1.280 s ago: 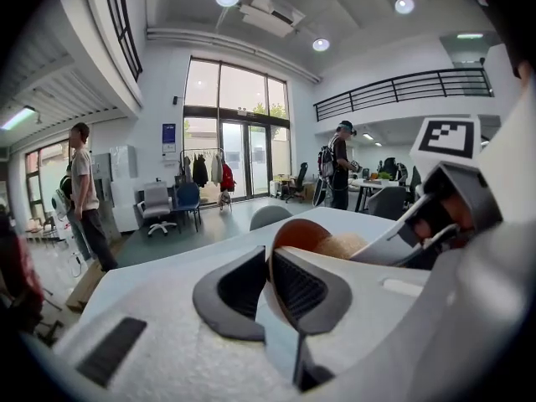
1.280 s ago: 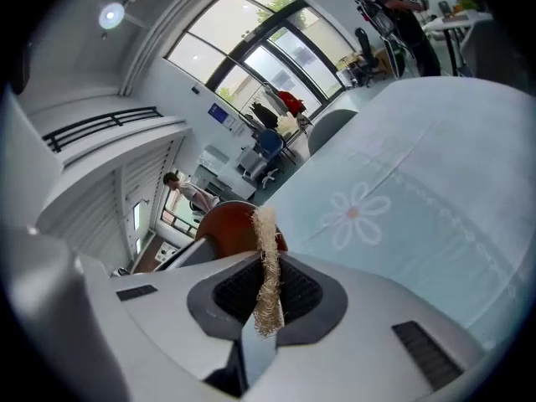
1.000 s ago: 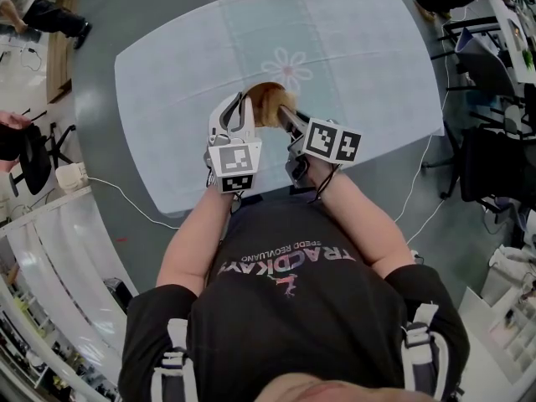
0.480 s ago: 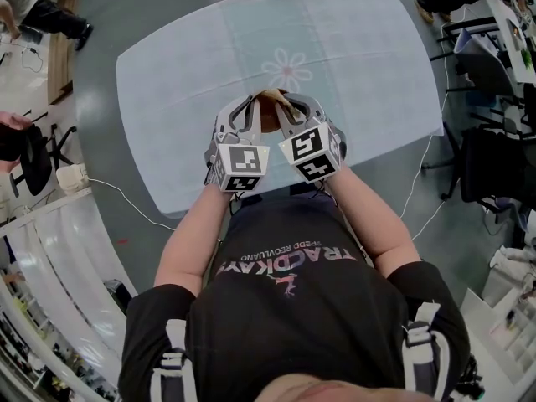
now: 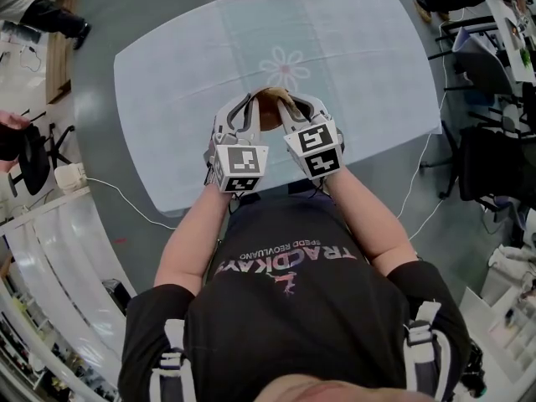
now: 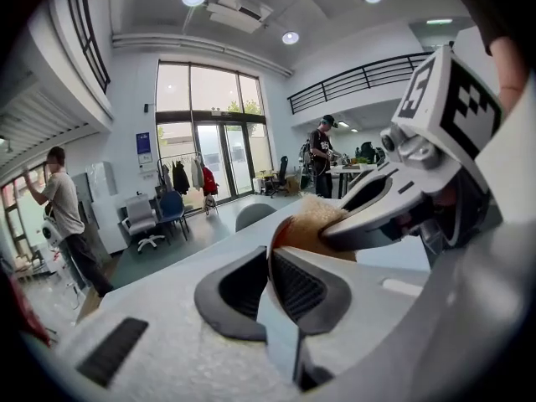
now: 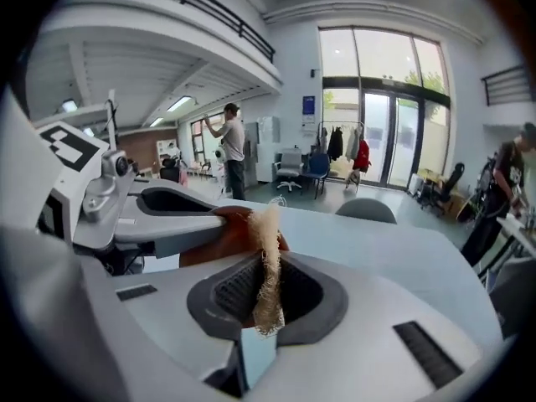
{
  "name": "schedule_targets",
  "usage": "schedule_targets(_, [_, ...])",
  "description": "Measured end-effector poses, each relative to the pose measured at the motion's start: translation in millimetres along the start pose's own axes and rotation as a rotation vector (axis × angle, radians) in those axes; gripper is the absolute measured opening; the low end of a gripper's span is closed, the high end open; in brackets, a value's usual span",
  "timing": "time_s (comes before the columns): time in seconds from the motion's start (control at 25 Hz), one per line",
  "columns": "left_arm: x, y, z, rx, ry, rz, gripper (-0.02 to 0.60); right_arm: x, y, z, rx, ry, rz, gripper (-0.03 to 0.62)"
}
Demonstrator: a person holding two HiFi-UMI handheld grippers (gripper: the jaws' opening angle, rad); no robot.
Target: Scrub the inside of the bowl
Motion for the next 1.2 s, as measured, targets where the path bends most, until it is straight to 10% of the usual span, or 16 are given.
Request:
schedule_targets(0.64, [18.4, 5.1, -6.1, -0.046, 0.054, -0.224, 0.037, 16.5, -41.6, 8.4, 0.037, 0.293, 0.836, 0.032])
schedule_targets(1.2, [23.0, -5.1, -5.4, -0.020, 0.042, -0.237, 0.036, -4.4, -33.6, 8.2, 0.028, 0.195, 0.610, 0.032])
Point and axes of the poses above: the fingertips, and each gripper's own axes: z forward along the fingers, x to its left, y out of its top, the point moved 2 cm from there along -z, backward along the fingers, and after that the axes turned 7 degrees about x, right-handed, at the moved point
